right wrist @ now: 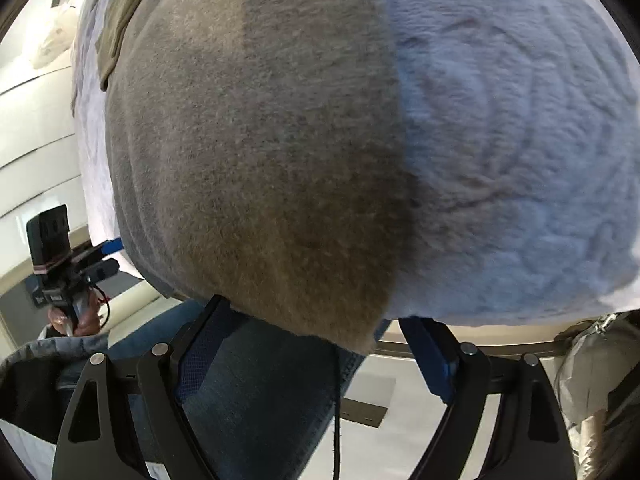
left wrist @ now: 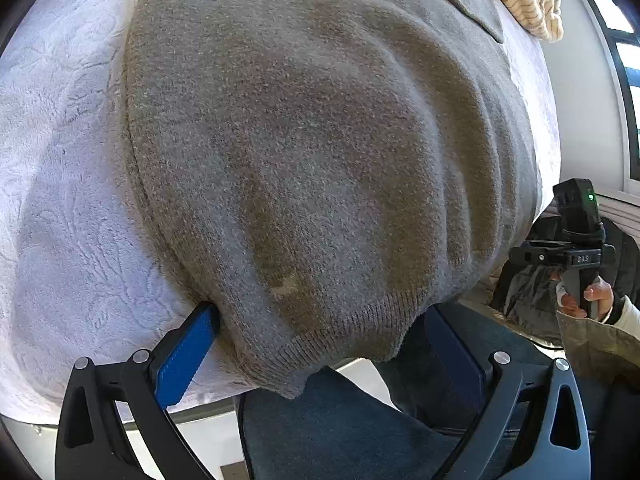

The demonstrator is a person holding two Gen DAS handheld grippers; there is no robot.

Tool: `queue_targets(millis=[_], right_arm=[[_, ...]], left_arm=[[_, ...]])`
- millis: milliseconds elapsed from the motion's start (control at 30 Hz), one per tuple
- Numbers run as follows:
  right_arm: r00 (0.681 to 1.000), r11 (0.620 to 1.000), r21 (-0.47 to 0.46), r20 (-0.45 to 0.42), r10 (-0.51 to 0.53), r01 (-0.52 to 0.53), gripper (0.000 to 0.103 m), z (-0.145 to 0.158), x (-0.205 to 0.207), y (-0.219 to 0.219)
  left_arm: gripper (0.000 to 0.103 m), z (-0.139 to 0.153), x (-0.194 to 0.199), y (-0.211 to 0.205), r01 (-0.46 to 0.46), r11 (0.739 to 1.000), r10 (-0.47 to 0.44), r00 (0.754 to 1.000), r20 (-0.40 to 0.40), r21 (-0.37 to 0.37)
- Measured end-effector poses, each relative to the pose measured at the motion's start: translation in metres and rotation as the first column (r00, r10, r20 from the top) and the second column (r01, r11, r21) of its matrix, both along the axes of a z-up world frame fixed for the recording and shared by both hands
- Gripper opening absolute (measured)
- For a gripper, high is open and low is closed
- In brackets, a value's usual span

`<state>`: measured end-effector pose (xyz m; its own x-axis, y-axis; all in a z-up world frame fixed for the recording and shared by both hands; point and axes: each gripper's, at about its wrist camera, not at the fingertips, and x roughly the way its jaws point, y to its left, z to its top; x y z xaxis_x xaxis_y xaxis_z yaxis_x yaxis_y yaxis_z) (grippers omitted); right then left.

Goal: Fold small clothes
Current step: 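Grasp the sweater hem with both tools, then lift the hem with both tools and fold it up over the collar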

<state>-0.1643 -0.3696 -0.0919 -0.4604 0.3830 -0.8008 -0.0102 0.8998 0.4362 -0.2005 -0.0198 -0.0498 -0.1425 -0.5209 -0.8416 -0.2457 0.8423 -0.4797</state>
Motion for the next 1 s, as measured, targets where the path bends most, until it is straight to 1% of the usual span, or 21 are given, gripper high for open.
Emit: queue_targets(millis=[67,100,133,167,200,233,267,300,333,367,400,433,467,500,600,667,733,800,867,1000], right_arm=[[1.000,1.000,0.012,0.000,0.007,-0.007,0.072,0.003,0.000,0.003],[1.000,1.000,0.017,0.000,0.007,-0.007,0.069,0.005,-0.001,0.005],[1.000,1.000,0.020,0.002,0.007,-0.007,0.060,0.006,-0.001,0.005],[1.000,1.000,0.022,0.002,0.006,-0.006,0.048,0.008,-0.001,0.005],[1.000,1.000,0.022,0.004,0.006,-0.006,0.040,0.008,-0.001,0.008],[1.000,1.000,0.028,0.006,0.006,-0.006,0.026,0.010,-0.001,0.005],[1.000,0.999,0.043,0.012,0.005,-0.005,0.020,0.014,-0.001,0.007],[1.000,0.998,0.056,0.017,0.006,-0.007,0.018,0.016,-0.004,0.010],[1.000,0.997,0.072,0.022,0.006,-0.008,0.017,0.020,-0.005,0.012],[1.000,0.996,0.088,0.022,0.001,-0.003,0.016,0.022,-0.004,0.013],[1.000,0.994,0.107,0.022,-0.006,0.004,0.016,0.025,-0.004,0.014],[1.000,0.992,0.128,0.025,-0.012,0.009,0.015,0.030,-0.002,0.017],[0.999,0.989,0.150,0.032,-0.020,0.014,0.015,0.036,0.001,0.019],[0.999,0.984,0.176,0.040,-0.032,0.025,0.015,0.042,0.005,0.021],[0.994,0.968,0.246,0.074,-0.079,0.059,0.014,0.058,0.014,0.021],[0.984,0.946,0.308,0.110,-0.144,0.104,0.014,0.072,0.032,0.022],[0.971,0.922,0.357,0.128,-0.204,0.147,0.014,0.073,0.042,0.027],[0.955,0.897,0.404,0.144,-0.257,0.181,0.014,0.079,0.061,0.029],[0.940,0.871,0.446,0.158,-0.301,0.204,0.014,0.083,0.080,0.035],[0.920,0.837,0.497,0.171,-0.352,0.228,0.014,0.089,0.109,0.045]], left_arm=[[0.102,-0.001,0.002,-0.008,-0.002,1.000,0.002,1.000,-0.006,-0.015],[0.102,0.000,0.001,-0.008,-0.003,1.000,0.002,1.000,-0.012,-0.030],[0.102,0.000,0.000,-0.008,-0.004,0.999,0.003,1.000,-0.016,-0.038],[0.102,-0.001,-0.001,-0.010,-0.006,0.999,0.005,1.000,-0.018,-0.043],[0.102,-0.001,-0.001,-0.011,-0.007,0.999,0.006,1.000,-0.021,-0.046],[0.102,-0.002,0.000,-0.011,-0.008,0.999,0.007,1.000,-0.025,-0.046],[0.098,-0.004,0.000,-0.013,-0.011,0.999,0.010,1.000,-0.030,-0.048],[0.091,-0.004,0.001,-0.013,-0.013,0.999,0.012,1.000,-0.028,-0.046],[0.070,-0.003,0.003,-0.013,-0.004,0.999,0.003,1.000,-0.024,-0.033],[0.047,-0.004,0.004,-0.011,0.007,1.000,-0.008,1.000,-0.023,-0.022],[0.035,-0.003,0.005,-0.009,0.019,1.000,-0.019,1.000,-0.019,-0.017],[0.020,-0.003,0.006,-0.003,0.014,0.999,-0.015,1.000,-0.016,-0.034],[0.017,-0.002,0.007,0.003,-0.008,0.998,0.007,1.000,-0.017,-0.066],[0.011,0.001,0.008,0.011,-0.042,0.994,0.041,0.999,-0.014,-0.104],[0.010,0.013,0.015,0.031,-0.119,0.977,0.122,0.992,0.008,-0.177],[0.010,0.021,0.021,0.042,-0.178,0.959,0.189,0.982,0.027,-0.219],[0.010,0.027,0.031,0.053,-0.235,0.940,0.255,0.966,0.050,-0.249],[0.010,0.031,0.044,0.064,-0.281,0.921,0.311,0.948,0.074,-0.270],[0.010,0.035,0.059,0.071,-0.311,0.909,0.350,0.931,0.102,-0.279],[0.010,0.045,0.092,0.084,-0.370,0.876,0.430,0.890,0.152,-0.310]])
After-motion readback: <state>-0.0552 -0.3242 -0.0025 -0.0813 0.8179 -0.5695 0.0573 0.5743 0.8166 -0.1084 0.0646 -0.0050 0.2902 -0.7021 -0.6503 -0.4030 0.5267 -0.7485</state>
